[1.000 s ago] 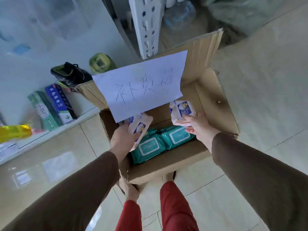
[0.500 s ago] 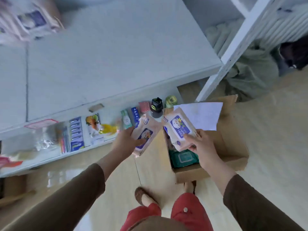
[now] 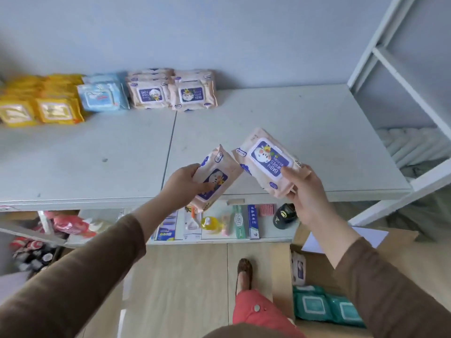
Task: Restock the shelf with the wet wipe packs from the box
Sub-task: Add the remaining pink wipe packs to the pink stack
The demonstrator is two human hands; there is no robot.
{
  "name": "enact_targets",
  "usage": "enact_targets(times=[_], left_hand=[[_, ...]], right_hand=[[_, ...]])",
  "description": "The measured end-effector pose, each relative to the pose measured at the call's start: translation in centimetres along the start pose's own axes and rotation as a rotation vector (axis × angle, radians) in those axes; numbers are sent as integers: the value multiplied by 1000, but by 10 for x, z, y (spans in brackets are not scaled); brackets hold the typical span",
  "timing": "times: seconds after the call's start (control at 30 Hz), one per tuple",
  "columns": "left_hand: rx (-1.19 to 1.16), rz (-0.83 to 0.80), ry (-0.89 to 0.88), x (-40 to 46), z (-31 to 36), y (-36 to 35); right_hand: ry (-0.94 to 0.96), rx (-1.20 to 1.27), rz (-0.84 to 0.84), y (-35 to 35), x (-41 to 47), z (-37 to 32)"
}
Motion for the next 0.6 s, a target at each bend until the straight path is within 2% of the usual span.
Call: enact_targets(times=[0.13, 0.4, 0.6], left_hand=[[146, 46, -15, 61, 3, 57], [335, 130, 77, 176, -21, 163], [472, 134, 71, 248, -33, 219]], right_hand=[[1, 30, -85, -49, 70, -23], [35, -241, -233, -154, 214, -45], [42, -327, -293, -236, 291, -44]])
Point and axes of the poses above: each hand's wrist, its own x-axis towards the middle knuckle, its own y-axis out of the back of the hand, z = x × y, the point moved 8 cm from there along x, towards the middle knuckle, and after that the axes turned 7 degrees about -x, right-handed, at the moved point
